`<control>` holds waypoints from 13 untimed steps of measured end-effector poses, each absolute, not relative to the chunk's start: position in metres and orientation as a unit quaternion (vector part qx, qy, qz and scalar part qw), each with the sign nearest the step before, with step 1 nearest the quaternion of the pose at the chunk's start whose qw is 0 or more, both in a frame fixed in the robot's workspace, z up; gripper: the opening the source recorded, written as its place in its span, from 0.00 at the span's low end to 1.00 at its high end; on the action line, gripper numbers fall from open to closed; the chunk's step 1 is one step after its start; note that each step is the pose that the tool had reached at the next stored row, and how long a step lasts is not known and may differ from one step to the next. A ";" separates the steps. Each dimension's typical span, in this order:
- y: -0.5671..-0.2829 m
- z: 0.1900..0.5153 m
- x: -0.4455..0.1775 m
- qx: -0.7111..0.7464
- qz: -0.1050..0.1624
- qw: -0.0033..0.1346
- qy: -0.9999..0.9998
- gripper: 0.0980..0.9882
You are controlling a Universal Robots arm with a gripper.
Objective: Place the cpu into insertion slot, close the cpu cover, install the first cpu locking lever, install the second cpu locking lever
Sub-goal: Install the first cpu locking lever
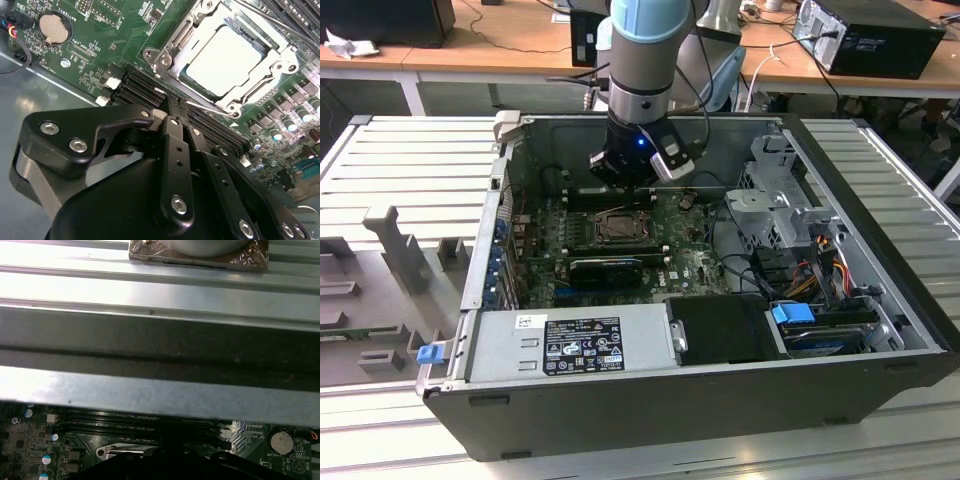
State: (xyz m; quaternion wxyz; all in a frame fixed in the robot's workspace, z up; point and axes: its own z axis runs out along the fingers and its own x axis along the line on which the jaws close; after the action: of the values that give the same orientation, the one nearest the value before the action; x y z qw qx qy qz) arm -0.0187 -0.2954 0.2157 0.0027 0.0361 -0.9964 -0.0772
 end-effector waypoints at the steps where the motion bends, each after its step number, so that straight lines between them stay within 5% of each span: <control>1: -0.295 0.215 -0.019 0.035 -0.077 0.003 -0.996 0.01; 13: -0.295 0.213 -0.018 0.032 -0.077 0.002 -0.997 0.01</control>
State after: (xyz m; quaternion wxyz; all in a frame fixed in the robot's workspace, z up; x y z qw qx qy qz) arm -0.0181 -0.2954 0.2128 0.0024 0.0317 -0.9965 -0.0772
